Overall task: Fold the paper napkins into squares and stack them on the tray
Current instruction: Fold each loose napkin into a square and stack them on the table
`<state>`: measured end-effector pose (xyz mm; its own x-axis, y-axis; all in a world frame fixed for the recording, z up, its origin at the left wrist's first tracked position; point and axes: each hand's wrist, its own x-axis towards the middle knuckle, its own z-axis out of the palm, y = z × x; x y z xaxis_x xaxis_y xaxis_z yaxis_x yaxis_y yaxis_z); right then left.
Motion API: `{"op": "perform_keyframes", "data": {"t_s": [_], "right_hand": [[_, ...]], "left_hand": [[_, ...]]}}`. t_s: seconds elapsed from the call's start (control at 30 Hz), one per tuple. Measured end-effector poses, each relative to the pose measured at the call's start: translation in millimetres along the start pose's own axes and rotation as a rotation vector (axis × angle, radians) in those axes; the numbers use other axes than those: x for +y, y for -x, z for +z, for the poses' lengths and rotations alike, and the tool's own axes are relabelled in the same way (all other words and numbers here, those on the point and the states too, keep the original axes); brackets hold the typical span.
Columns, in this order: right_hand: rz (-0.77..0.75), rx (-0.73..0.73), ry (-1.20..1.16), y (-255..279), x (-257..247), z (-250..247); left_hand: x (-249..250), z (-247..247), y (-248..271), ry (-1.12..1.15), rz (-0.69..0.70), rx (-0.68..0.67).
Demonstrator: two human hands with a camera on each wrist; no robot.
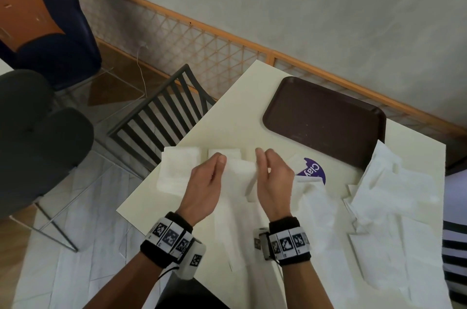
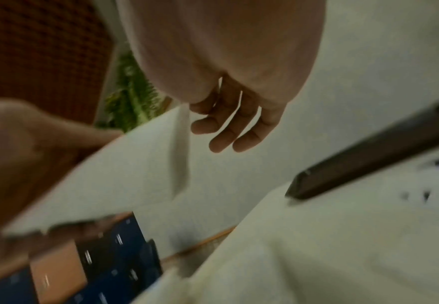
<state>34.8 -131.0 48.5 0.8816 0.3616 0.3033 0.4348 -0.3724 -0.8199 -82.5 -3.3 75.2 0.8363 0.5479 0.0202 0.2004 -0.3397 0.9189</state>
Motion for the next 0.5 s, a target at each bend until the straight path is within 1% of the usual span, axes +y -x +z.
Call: {"op": "perform_keyframes", "data": {"t_s": [0.03, 0.07, 0.1, 0.13, 0.17, 0.2, 0.27, 0.33, 0.4, 0.43, 0.5], "right_hand": [[0.127, -0.017, -0.128, -2.0, -3.7, 1.6], [0.218, -0.062, -0.252, -2.6, -7.7, 4.3], [0.277, -0.134, -0.353, -2.4, -12.2, 7.4], [0.293, -0.207, -0.399, -2.1, -14.5, 11.2], [0.277, -0.258, -0.394, -3.3, -14.5, 15.5], [0.255, -0.279, -0.352, -6.7, -10.9, 20.4], [0.239, -0.252, -0.286, -16.5, 2.2, 32.6], [0.251, -0.24, -0.22, -26.9, 16.7, 47.6], [0.258, -0.311, -0.128, -33.5, 31.7, 63.1], [0.274, -0.368, -0.088, -35.1, 37.2, 69.4], [0.286, -0.482, 0.014, -37.5, 43.9, 77.5]], "left_hand": [[-1.2, -0.2, -3.5, 0.016, -0.029, 0.035], [-2.7, 0.4, -8.4, 0.021, -0.053, 0.073], [-4.9, 1.4, -14.0, 0.02, -0.071, 0.115], [-9.2, 1.6, -20.2, 0.023, -0.085, 0.16], [-13.6, 1.1, -26.1, 0.018, -0.098, 0.207], [-20.1, 0.2, -31.8, -0.004, -0.111, 0.253], [-34.2, -1.8, -36.5, -0.045, -0.144, 0.338], [-47.8, -3.9, -31.7, -0.024, -0.171, 0.38], [-62.8, -5.6, -19.5, -0.075, -0.163, 0.357], [-70.6, -5.4, -12.3, -0.138, -0.147, 0.315], [-89.6, -1.8, 1.1, -0.263, -0.15, 0.18]]}}
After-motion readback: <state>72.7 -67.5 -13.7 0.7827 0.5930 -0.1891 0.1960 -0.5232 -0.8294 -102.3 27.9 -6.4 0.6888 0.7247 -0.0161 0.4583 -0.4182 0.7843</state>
